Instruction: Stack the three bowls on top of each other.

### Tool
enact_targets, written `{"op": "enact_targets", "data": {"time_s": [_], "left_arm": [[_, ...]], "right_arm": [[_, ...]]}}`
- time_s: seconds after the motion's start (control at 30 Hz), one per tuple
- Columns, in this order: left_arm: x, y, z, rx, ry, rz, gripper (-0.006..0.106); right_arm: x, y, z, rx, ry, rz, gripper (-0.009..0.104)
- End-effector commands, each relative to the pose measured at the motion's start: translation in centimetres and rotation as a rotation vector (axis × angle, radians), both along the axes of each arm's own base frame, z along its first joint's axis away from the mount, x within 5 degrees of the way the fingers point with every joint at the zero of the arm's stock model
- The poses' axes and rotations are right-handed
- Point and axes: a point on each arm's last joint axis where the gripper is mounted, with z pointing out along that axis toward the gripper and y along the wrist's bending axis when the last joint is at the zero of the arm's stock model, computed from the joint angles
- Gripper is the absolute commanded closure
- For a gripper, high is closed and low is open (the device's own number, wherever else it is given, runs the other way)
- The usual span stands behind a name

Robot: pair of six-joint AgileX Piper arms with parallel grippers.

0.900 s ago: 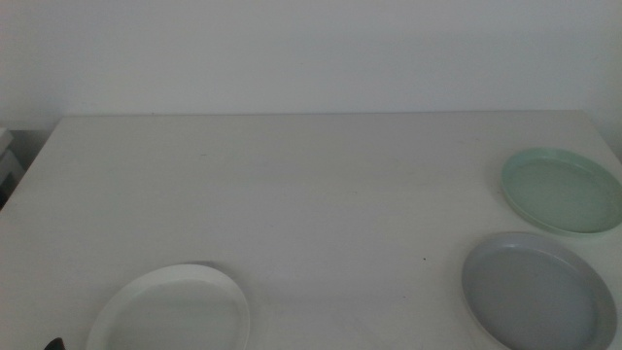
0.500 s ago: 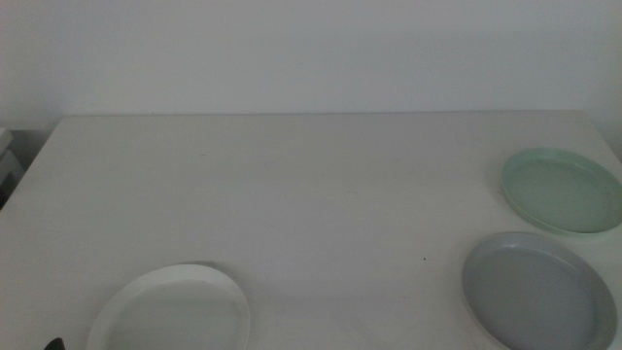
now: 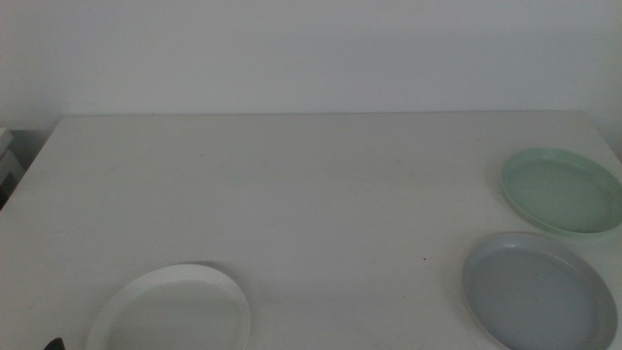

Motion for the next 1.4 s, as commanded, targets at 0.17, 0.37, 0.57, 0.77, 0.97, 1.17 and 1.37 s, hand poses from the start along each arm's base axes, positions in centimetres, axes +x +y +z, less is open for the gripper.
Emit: {"op": "enact_targets", "data": {"time_s": [0.17,0.37,0.57,0.77,0.97,1.17,1.37], "left_arm": [[0.1,0.0,0.8,-0.025,-0.086,0.008,0.007],[0.1,0.0,0.8,-0.025,-0.086,0.008,0.007],[0.1,0.0,0.8,-0.025,-0.086,0.008,0.007],[0.1,0.0,0.8,-0.025,-0.086,0.008,0.007],[0.1,0.0,0.8,-0.025,-0.086,0.008,0.007],[0.1,0.0,0.8,-0.025,-0.086,0.008,0.007],[0.1,0.0,0.8,-0.025,-0.086,0.008,0.007]], "right_arm": [[3.5,-0.1,5.2,-0.035,0.217,-0.007,0.039],[5.0,0.1,8.4,0.004,0.329,-0.001,0.039],[7.2,0.6,7.9,0.01,0.508,0.063,0.039],[9.0,-0.2,6.5,0.033,0.597,0.027,0.039],[10.8,-2.1,4.9,0.131,0.671,-0.058,0.039],[13.1,-3.9,2.3,0.164,0.778,-0.108,0.039],[15.6,-5.4,-1.0,0.104,0.874,-0.055,0.039]]}}
